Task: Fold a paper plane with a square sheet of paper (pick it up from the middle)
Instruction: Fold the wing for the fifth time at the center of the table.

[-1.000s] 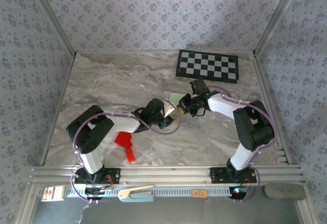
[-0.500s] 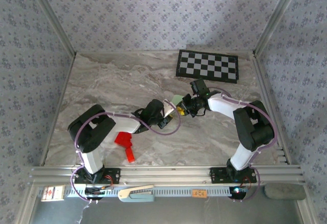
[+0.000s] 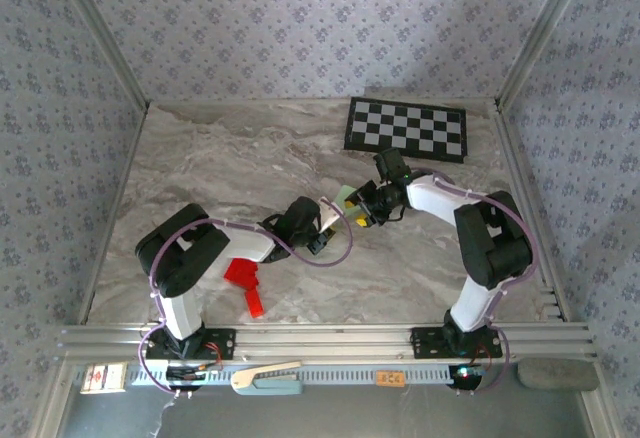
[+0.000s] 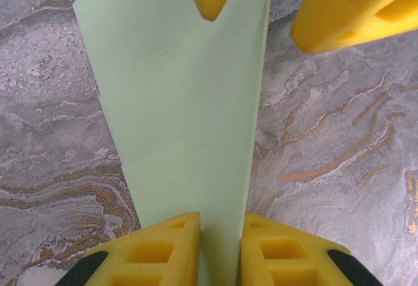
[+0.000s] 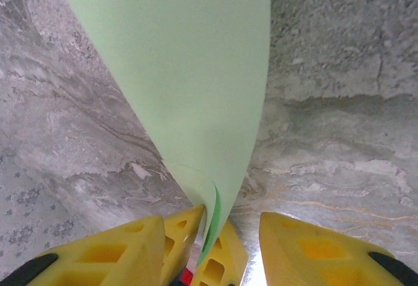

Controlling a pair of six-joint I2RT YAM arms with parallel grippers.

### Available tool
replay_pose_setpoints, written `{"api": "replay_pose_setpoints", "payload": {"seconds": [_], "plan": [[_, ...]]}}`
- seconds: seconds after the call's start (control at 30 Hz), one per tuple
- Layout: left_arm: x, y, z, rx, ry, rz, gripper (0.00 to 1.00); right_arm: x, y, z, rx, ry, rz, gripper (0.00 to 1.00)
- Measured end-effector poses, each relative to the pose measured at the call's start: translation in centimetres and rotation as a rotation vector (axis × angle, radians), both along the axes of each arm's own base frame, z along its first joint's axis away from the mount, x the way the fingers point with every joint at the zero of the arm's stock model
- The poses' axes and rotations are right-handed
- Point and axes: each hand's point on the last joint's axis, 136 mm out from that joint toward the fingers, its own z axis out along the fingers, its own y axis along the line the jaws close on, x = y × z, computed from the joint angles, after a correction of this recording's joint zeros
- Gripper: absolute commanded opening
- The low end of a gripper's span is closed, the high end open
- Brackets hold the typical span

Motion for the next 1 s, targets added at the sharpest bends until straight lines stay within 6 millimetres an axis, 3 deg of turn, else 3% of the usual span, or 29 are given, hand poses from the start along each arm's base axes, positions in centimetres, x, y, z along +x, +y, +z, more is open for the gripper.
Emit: {"api": "replay_pose_setpoints", "payload": {"seconds": [0.47,1.0], "plan": [[-0.7,-0.4,-0.1,-0.021,0.025,-0.033,0.18,-0.3,0.4,-1.7,0.006,0.058,0.020,0.44],[-1.0,-0.7,-0.1,-0.044,0.052,-0.055,0.22,-0.1,1.0,-0.9,0.036,0.047,0.049,0.15]]}}
